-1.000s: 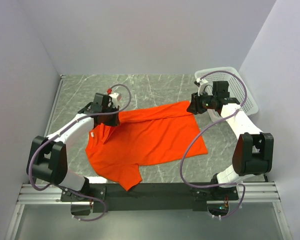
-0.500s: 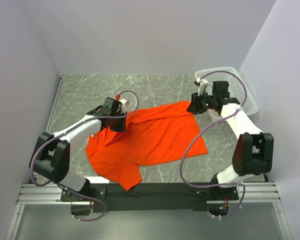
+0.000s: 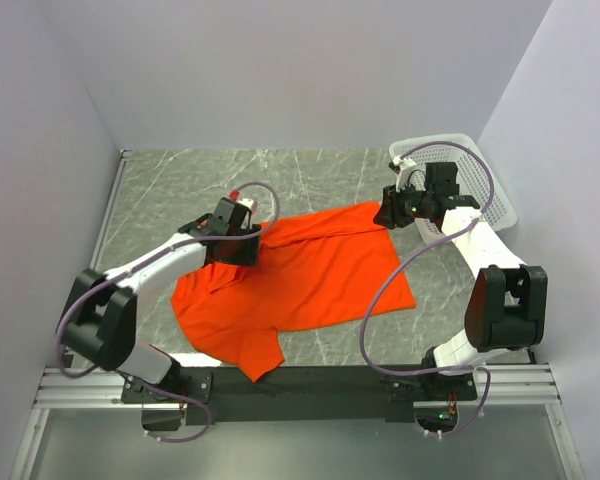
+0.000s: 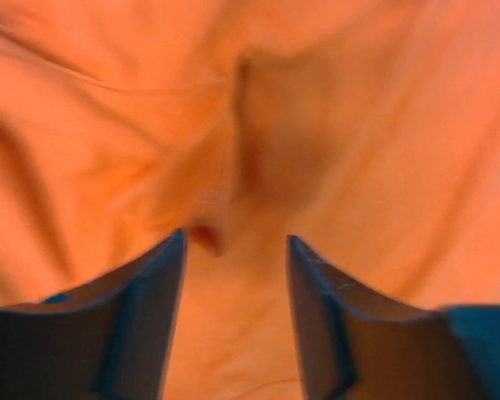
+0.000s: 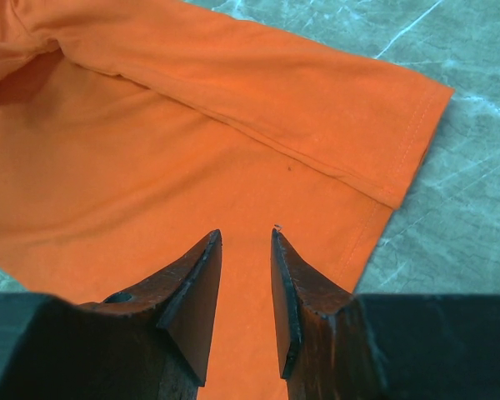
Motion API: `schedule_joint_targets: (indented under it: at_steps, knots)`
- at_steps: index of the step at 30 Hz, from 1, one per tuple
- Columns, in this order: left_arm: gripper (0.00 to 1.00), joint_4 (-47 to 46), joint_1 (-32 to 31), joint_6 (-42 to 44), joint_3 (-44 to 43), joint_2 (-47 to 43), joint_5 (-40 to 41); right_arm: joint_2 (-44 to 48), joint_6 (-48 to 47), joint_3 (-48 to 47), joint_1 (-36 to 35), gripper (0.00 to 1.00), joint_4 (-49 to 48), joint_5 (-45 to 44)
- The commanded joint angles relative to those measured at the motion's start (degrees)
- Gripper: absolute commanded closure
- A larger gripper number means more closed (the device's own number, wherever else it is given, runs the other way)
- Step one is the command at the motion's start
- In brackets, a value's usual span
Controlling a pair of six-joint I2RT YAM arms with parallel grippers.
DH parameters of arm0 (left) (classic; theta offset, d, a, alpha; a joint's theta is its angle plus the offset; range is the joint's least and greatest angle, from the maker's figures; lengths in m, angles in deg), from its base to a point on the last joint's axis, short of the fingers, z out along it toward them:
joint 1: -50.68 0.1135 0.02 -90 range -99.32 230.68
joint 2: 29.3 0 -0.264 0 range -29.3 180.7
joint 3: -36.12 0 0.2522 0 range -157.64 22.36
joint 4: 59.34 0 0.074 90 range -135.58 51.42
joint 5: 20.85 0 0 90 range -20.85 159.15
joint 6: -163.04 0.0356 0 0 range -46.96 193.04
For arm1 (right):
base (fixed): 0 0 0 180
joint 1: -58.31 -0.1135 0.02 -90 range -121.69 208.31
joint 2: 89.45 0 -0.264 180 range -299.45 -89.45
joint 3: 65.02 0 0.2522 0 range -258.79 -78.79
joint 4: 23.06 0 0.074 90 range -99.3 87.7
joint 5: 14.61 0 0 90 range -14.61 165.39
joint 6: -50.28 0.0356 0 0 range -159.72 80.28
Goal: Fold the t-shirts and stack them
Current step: Fold the tshirt
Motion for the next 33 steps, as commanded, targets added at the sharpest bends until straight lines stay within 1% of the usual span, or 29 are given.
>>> schedule_joint_targets:
  at_steps: [1,2,3,5,6,8,9,11,12,14,17,20,22,23,26,29,30,31,32,33]
  knots:
    - [0.37,-1.7,0.5,-3.4,-1.7,-8.5,10.4,-0.4,-0.2,-0.4,0.0,0.62,0.1,0.9]
    - [0.33,-2.3,1.0,-4.0,-1.4,-9.6,11.5,-0.7,-0.3,-0.5,-0.2,0.62,0.1,0.9]
    - [0.28,-3.7,2.9,-5.4,-1.1,-10.7,12.3,-0.9,-0.4,-0.7,-0.3,0.62,0.4,0.8]
    - [0.24,-5.4,6.1,-7.4,0.0,-12.6,11.1,-1.4,-0.4,-0.9,-1.0,0.62,0.4,0.9]
    - [0.26,-6.8,10.1,-9.7,0.4,-12.3,9.3,-1.4,-0.4,-1.1,-1.2,0.62,0.4,0.8]
    - [0.29,-7.5,13.6,-11.3,0.2,-11.1,8.4,-1.7,-0.3,-1.1,-1.6,0.62,0.4,0.8]
    - [0.33,-7.1,16.0,-12.3,-1.2,-8.6,8.1,-1.6,-0.3,-1.0,-1.6,0.62,0.3,0.7]
    - [0.37,-6.5,17.9,-12.7,-3.1,-5.6,6.9,-1.8,-0.4,-0.9,-1.9,0.62,0.2,0.8]
    - [0.42,-6.2,19.4,-12.8,-4.9,-2.6,6.1,-1.7,-0.4,-0.9,-1.9,0.62,0.2,0.8]
    - [0.44,-6.2,21.2,-13.1,-6.5,0.1,3.9,-1.9,-0.3,-0.9,-2.0,0.62,0.2,0.9]
    - [0.44,-6.8,23.6,-14.0,-8.5,4.9,2.6,-2.1,-0.3,-0.7,-2.1,0.62,0.1,0.9]
    - [0.43,-7.7,26.8,-15.4,-8.6,6.5,1.4,-2.7,-0.5,-0.8,-2.2,0.62,0.3,0.8]
    - [0.43,-8.8,28.4,-16.3,-7.4,7.1,0.3,-3.2,-0.7,-1.1,-2.8,0.62,0.5,0.8]
    - [0.43,-10.3,30.4,-17.2,-6.7,7.1,-0.8,-3.8,-0.8,-1.3,-3.0,0.62,0.9,0.7]
    - [0.42,-13.0,33.4,-18.5,-3.8,7.0,-2.8,-5.2,-0.6,-1.9,-4.3,0.62,1.1,0.6]
    - [0.41,-15.0,35.9,-16.2,-1.9,7.3,-5.8,-6.6,-0.5,-3.1,-5.0,0.62,1.6,0.6]
    - [0.41,-16.1,36.4,-14.8,-1.9,8.1,-8.2,-7.0,-0.5,-3.5,-5.1,0.62,1.7,0.6]
    - [0.43,-16.4,37.0,-13.0,-2.1,8.7,-9.6,-7.6,-0.4,-3.8,-5.2,0.62,1.8,0.7]
    - [0.47,-16.6,38.0,-9.4,-2.4,9.4,-11.0,-7.9,-0.5,-4.0,-5.2,0.62,2.0,0.7]
    - [0.49,-16.7,38.5,-7.3,-3.1,11.2,-14.8,-8.1,-0.5,-4.5,-5.1,0.62,2.2,0.6]
